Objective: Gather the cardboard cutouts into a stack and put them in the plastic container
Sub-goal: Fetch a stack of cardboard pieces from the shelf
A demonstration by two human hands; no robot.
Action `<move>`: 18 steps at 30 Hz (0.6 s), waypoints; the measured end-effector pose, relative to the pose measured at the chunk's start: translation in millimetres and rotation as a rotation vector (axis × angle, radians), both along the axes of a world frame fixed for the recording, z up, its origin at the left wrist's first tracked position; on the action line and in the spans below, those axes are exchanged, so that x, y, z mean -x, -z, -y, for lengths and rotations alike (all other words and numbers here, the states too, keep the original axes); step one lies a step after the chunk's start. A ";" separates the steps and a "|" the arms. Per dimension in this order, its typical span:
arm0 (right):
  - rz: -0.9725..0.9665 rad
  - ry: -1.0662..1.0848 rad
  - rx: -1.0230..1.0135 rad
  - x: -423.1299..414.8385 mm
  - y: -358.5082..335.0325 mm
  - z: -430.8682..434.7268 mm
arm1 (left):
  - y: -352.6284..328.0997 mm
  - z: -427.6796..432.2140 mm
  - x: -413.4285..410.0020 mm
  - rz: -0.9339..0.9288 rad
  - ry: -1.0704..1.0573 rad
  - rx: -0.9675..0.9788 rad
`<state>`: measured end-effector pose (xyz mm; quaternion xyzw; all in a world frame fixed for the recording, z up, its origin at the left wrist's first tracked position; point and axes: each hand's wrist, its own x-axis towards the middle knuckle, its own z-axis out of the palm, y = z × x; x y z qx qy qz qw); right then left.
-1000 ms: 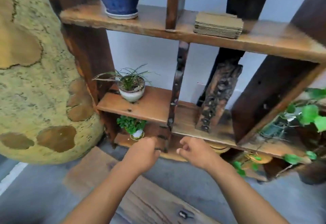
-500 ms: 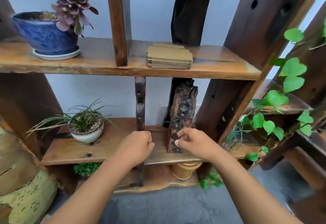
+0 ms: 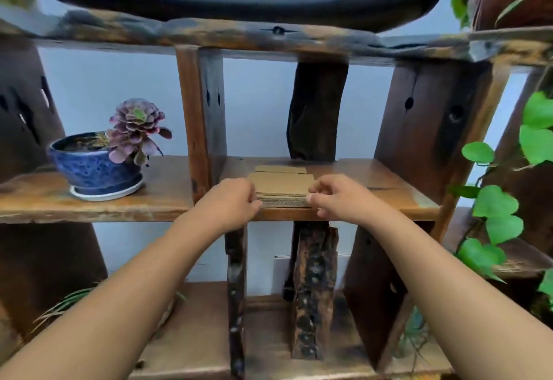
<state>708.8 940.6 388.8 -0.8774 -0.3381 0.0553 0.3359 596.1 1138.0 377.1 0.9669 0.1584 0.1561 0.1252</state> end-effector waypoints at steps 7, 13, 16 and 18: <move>-0.032 0.153 0.023 -54.0 -25.2 -26.4 | -38.7 -21.3 -42.8 -0.059 -0.123 -0.020; -0.322 0.244 0.194 -75.3 -25.9 -41.1 | -43.7 -29.8 -66.7 -0.302 -0.223 0.460; -0.438 0.291 0.089 -76.9 -14.2 -44.7 | -31.5 -33.9 -71.0 -0.334 -0.245 0.608; -0.495 0.308 -0.010 -77.6 -11.3 -45.6 | -28.1 -34.4 -73.6 -0.308 -0.263 0.685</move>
